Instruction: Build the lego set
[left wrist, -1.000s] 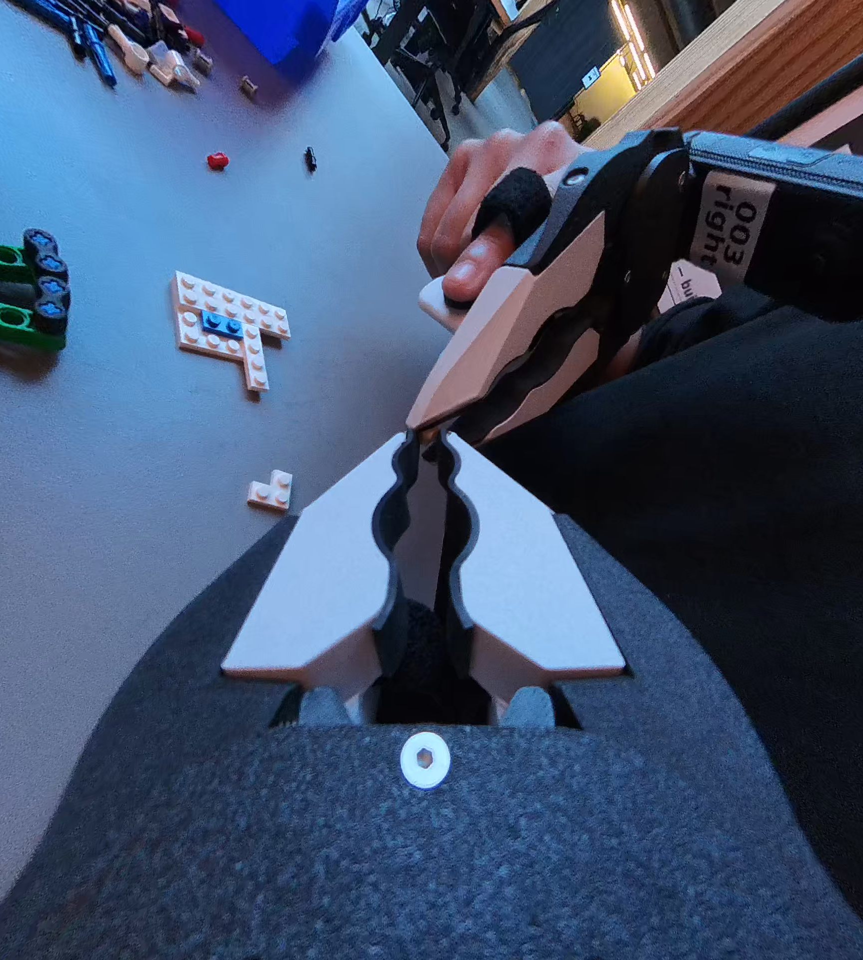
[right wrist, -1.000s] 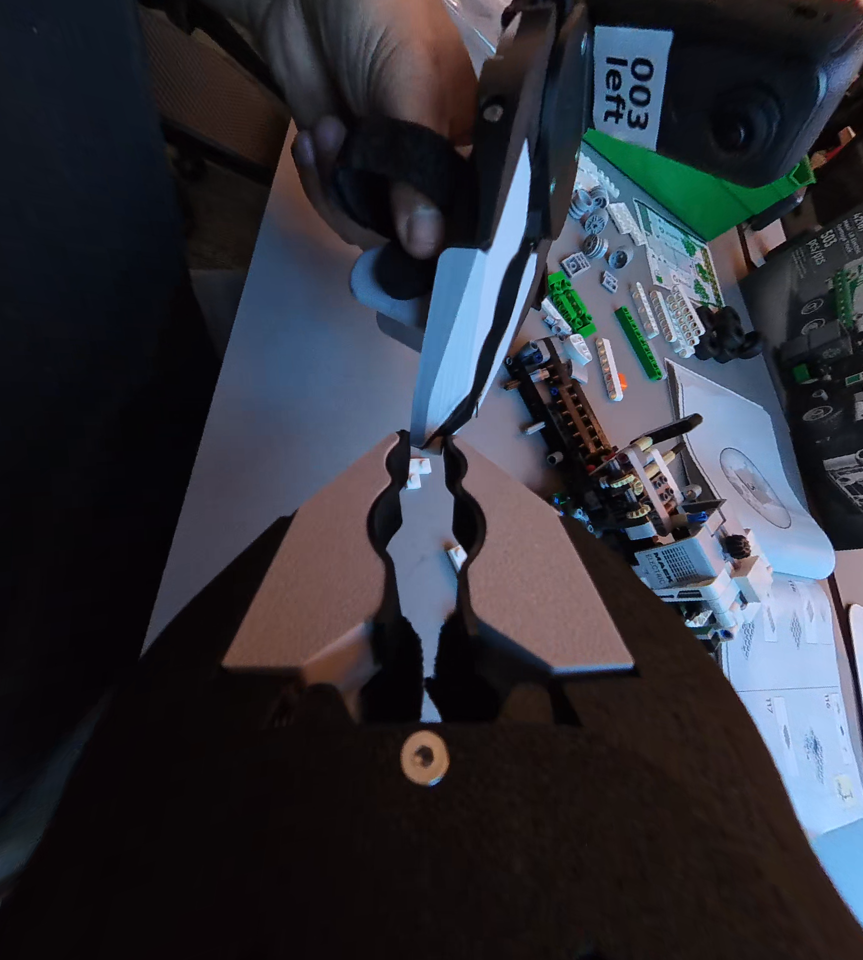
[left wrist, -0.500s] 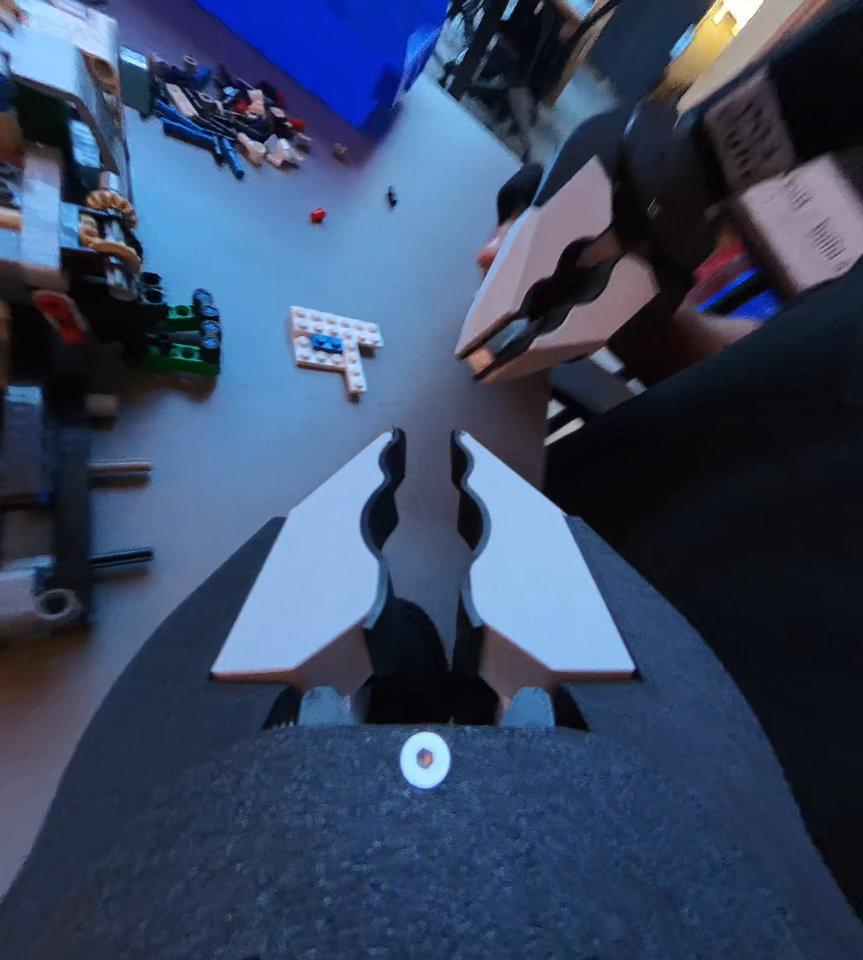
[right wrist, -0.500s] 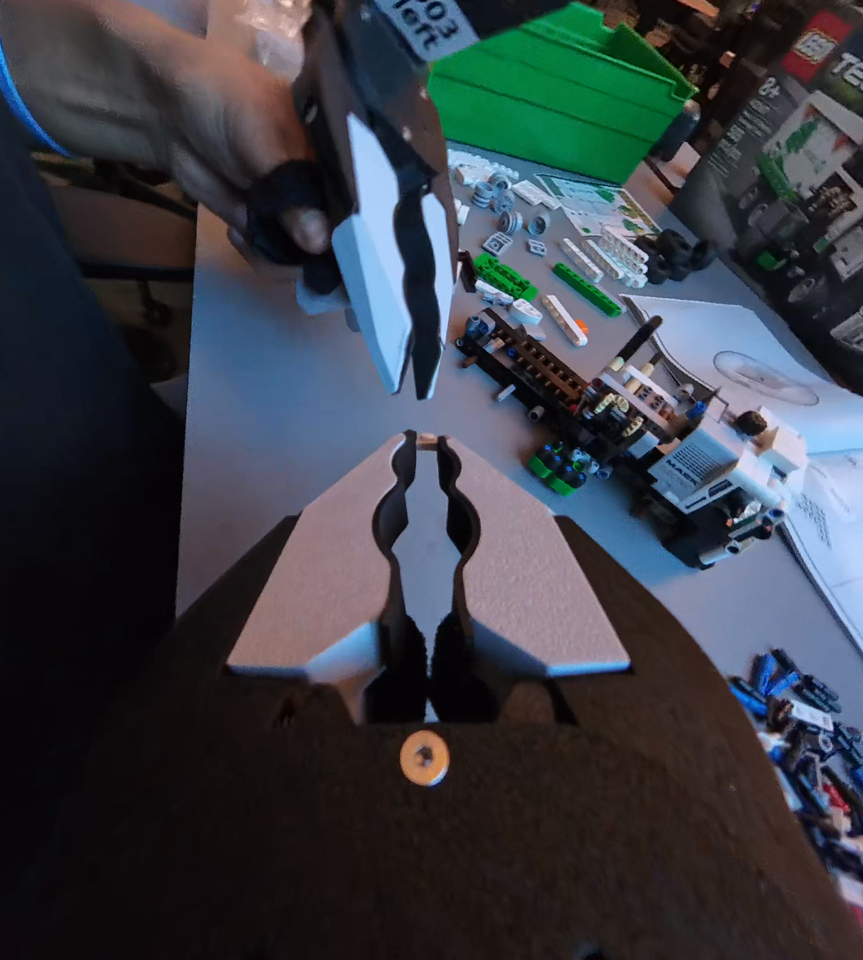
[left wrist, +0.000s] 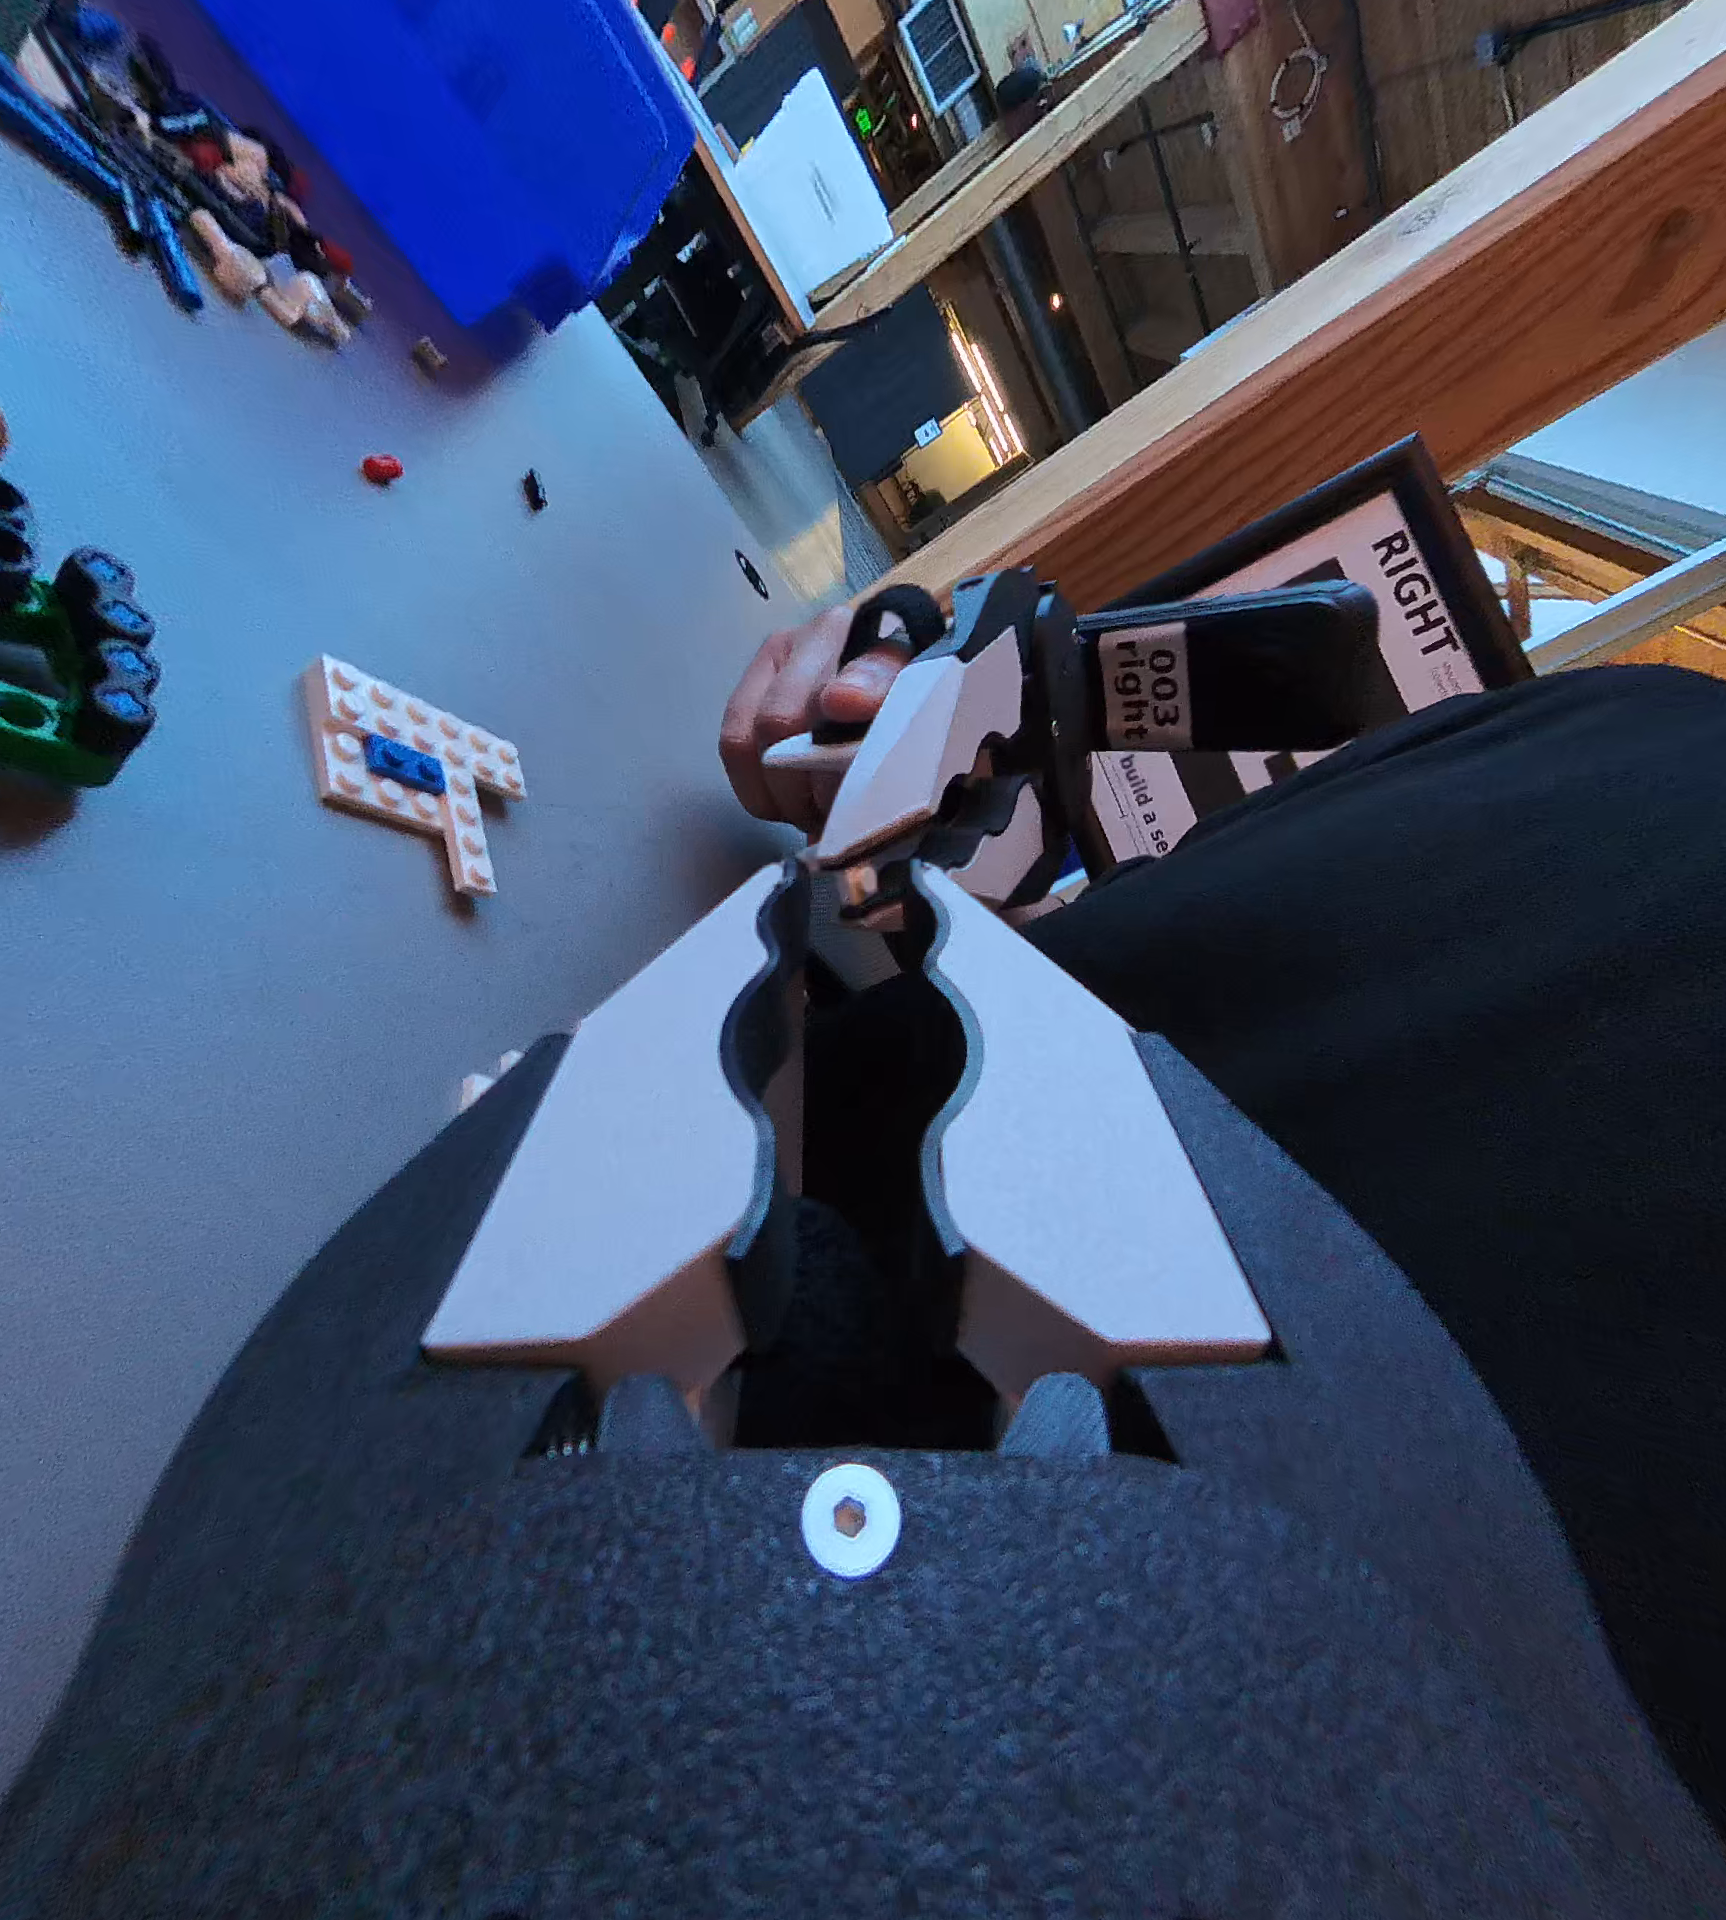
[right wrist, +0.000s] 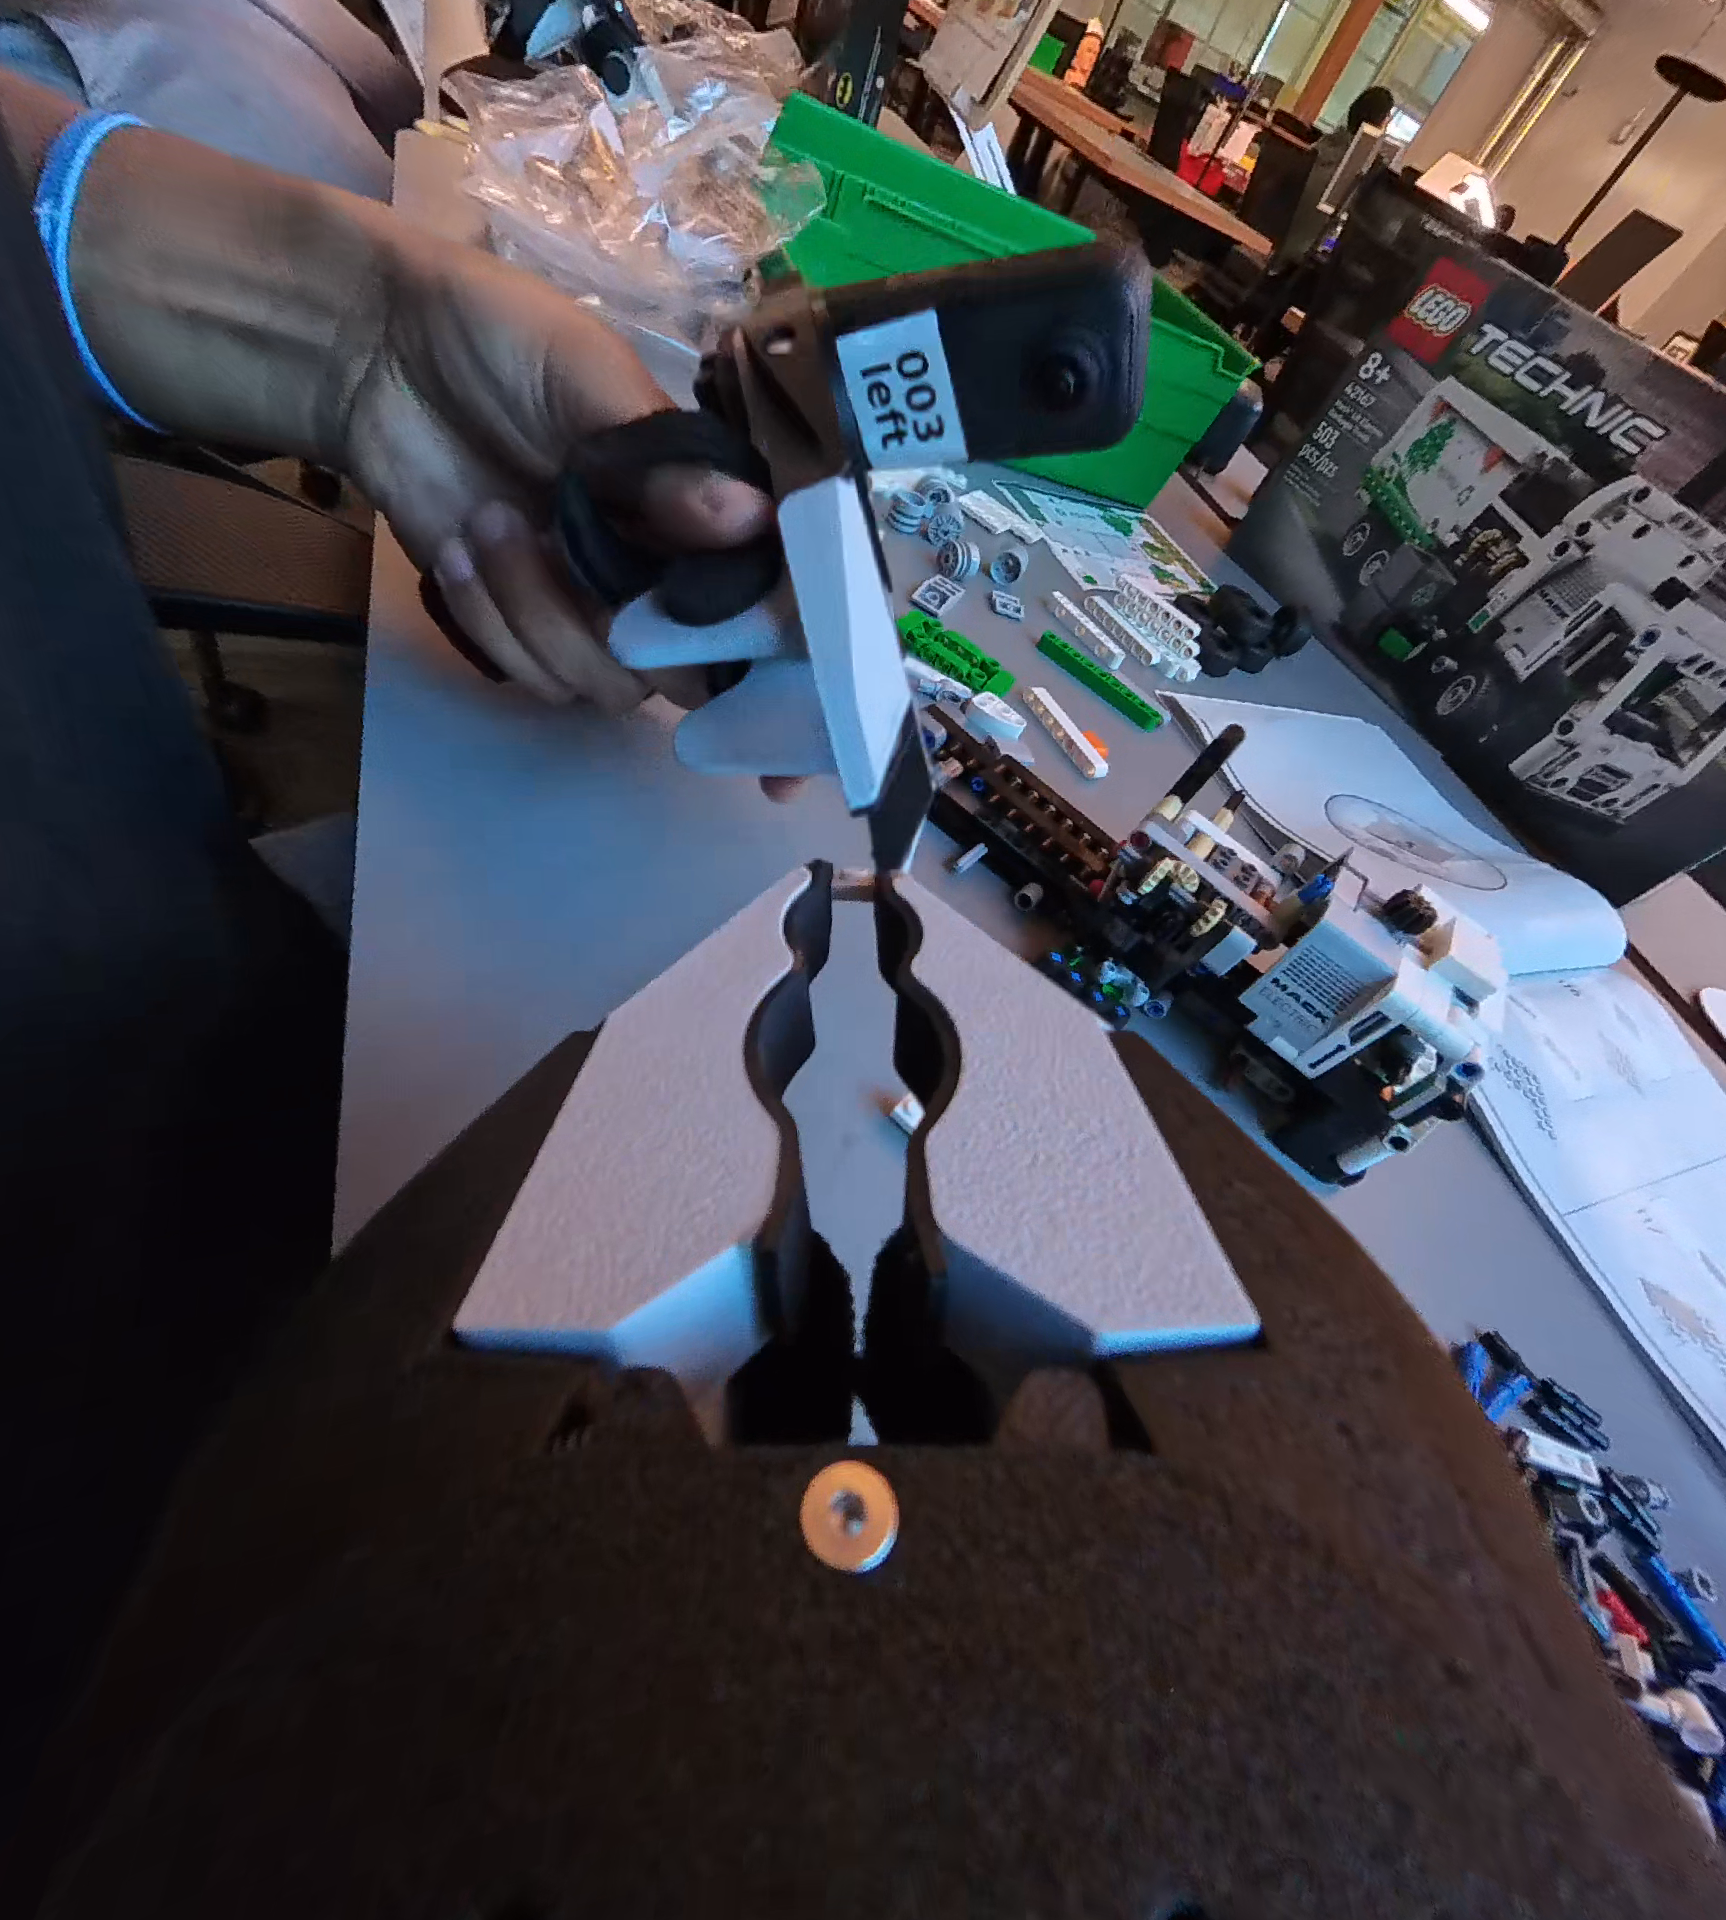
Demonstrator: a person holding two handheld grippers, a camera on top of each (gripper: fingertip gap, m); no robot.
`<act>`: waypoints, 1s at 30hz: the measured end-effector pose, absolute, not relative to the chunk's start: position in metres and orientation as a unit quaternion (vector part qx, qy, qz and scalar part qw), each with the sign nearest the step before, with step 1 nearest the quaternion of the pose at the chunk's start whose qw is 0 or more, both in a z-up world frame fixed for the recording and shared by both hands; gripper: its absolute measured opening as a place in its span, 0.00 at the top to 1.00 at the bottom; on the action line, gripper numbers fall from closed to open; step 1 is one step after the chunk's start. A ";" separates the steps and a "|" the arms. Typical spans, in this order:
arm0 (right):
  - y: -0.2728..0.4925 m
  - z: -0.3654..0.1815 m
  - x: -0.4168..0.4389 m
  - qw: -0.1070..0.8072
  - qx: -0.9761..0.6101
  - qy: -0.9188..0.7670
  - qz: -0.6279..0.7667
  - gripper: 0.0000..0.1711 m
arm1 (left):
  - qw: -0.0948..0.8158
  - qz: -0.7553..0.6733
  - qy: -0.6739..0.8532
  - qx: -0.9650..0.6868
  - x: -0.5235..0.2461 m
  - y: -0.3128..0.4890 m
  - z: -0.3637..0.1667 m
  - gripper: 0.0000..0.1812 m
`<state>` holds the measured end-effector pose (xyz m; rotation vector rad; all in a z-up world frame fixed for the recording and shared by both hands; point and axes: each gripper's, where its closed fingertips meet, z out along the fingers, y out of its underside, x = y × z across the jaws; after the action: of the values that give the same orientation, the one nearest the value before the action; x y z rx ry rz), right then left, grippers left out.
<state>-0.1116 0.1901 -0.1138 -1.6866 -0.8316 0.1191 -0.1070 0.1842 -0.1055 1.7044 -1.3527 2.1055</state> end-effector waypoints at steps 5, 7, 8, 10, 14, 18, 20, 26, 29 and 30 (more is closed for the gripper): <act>0.192 -0.113 -0.115 0.590 -0.719 -0.365 0.045 0.96 | 0.076 0.689 -0.447 0.566 -0.108 0.179 -0.109 0.98; 0.191 -0.113 -0.115 0.588 -0.718 -0.369 0.045 0.96 | 0.079 0.688 -0.446 0.567 -0.109 0.179 -0.110 0.98; 0.191 -0.113 -0.116 0.590 -0.716 -0.370 0.046 0.96 | 0.084 0.690 -0.443 0.567 -0.109 0.178 -0.109 0.98; 0.191 -0.112 -0.116 0.593 -0.714 -0.369 0.052 0.96 | 0.094 0.693 -0.434 0.568 -0.110 0.179 -0.108 0.99; 0.197 -0.119 -0.112 0.576 -0.726 -0.375 0.021 0.96 | 0.070 0.678 -0.437 0.587 -0.107 0.184 -0.114 1.00; 0.201 -0.127 -0.109 0.561 -0.736 -0.379 -0.008 0.96 | 0.019 0.644 -0.469 0.604 -0.106 0.188 -0.121 1.00; 0.200 -0.125 -0.112 0.567 -0.730 -0.382 -0.008 0.96 | 0.024 0.653 -0.469 0.594 -0.108 0.189 -0.116 1.00; 0.199 -0.119 -0.120 0.582 -0.713 -0.391 0.005 0.96 | 0.094 0.667 -0.469 0.571 -0.113 0.185 -0.118 0.93; 0.198 -0.117 -0.122 0.587 -0.708 -0.393 0.013 0.96 | 0.131 0.685 -0.454 0.554 -0.116 0.183 -0.113 0.98; 0.198 -0.117 -0.121 0.587 -0.708 -0.393 0.013 0.96 | 0.136 0.687 -0.450 0.554 -0.115 0.184 -0.113 0.98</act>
<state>-0.1214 0.1980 -0.1166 -1.6497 -0.9151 0.0314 -0.1154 0.1838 -0.1127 1.6056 -1.3045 1.9889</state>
